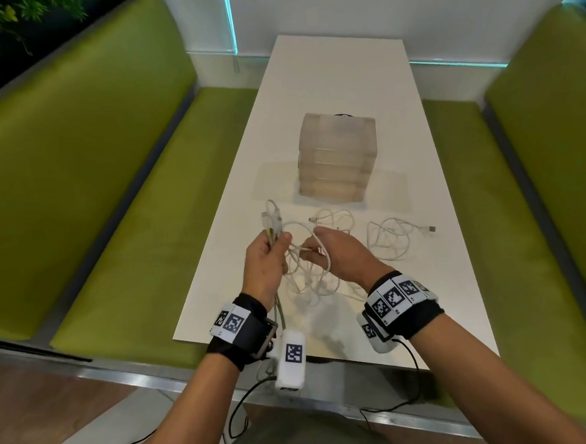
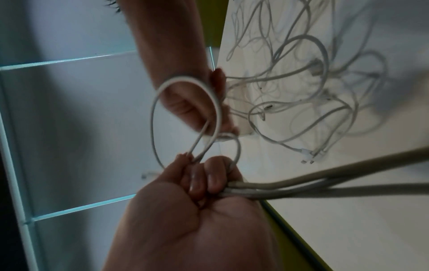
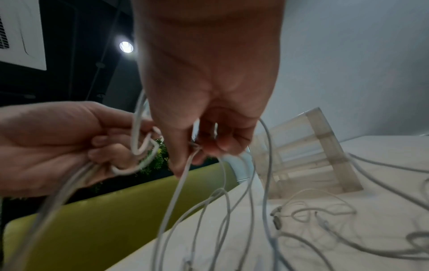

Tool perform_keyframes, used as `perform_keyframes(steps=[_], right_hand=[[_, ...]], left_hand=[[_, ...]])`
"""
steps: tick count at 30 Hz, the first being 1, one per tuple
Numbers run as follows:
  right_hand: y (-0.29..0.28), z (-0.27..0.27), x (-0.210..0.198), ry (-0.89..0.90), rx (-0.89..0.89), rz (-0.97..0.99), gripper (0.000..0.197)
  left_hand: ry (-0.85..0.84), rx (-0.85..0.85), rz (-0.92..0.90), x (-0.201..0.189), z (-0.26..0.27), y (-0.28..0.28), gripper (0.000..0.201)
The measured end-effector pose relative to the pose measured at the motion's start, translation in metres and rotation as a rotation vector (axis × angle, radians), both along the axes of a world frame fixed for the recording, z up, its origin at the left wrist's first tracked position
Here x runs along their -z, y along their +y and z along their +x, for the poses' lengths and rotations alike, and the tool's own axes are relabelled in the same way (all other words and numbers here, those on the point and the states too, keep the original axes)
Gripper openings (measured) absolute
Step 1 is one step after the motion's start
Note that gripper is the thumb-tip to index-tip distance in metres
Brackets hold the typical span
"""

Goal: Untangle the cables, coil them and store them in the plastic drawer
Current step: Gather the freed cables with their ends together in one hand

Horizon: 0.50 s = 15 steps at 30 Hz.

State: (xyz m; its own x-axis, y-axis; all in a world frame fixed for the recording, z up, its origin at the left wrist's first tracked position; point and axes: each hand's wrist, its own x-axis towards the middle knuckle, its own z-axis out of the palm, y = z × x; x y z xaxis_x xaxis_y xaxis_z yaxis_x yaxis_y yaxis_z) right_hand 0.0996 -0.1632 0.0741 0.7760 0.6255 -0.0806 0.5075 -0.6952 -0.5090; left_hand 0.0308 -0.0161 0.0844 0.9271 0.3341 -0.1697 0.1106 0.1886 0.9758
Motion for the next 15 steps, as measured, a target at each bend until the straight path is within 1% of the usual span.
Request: perform_keyframes(steps=[2, 3, 7, 9, 10, 12, 13, 15], right_hand=[[-0.011, 0.009, 0.007, 0.045, 0.087, -0.076, 0.021], [-0.019, 0.013, 0.011, 0.067, 0.141, -0.063, 0.02], [-0.035, 0.019, 0.019, 0.117, 0.261, 0.072, 0.022], [-0.036, 0.018, 0.017, 0.1, 0.282, 0.137, 0.022], [-0.035, 0.016, 0.015, 0.082, 0.284, 0.176, 0.021], [-0.029, 0.011, 0.009, 0.04, 0.261, 0.231, 0.019], [-0.025, 0.009, 0.006, 0.015, 0.236, 0.237, 0.019], [-0.015, 0.004, 0.001, -0.065, 0.179, 0.213, 0.019]], left_hand=[[-0.049, -0.055, -0.075, -0.004, 0.0, 0.009, 0.018], [-0.069, -0.073, -0.092, -0.006, 0.001, 0.016, 0.02], [-0.116, -0.158, -0.109, -0.01, 0.001, 0.04, 0.025], [-0.086, -0.162, -0.073, -0.006, 0.001, 0.043, 0.026], [-0.051, -0.136, -0.018, -0.003, 0.001, 0.042, 0.025], [0.032, -0.024, 0.108, 0.002, 0.0, 0.035, 0.021], [0.066, 0.048, 0.148, 0.003, 0.0, 0.029, 0.022], [0.102, 0.18, 0.17, 0.006, -0.002, 0.014, 0.025]])
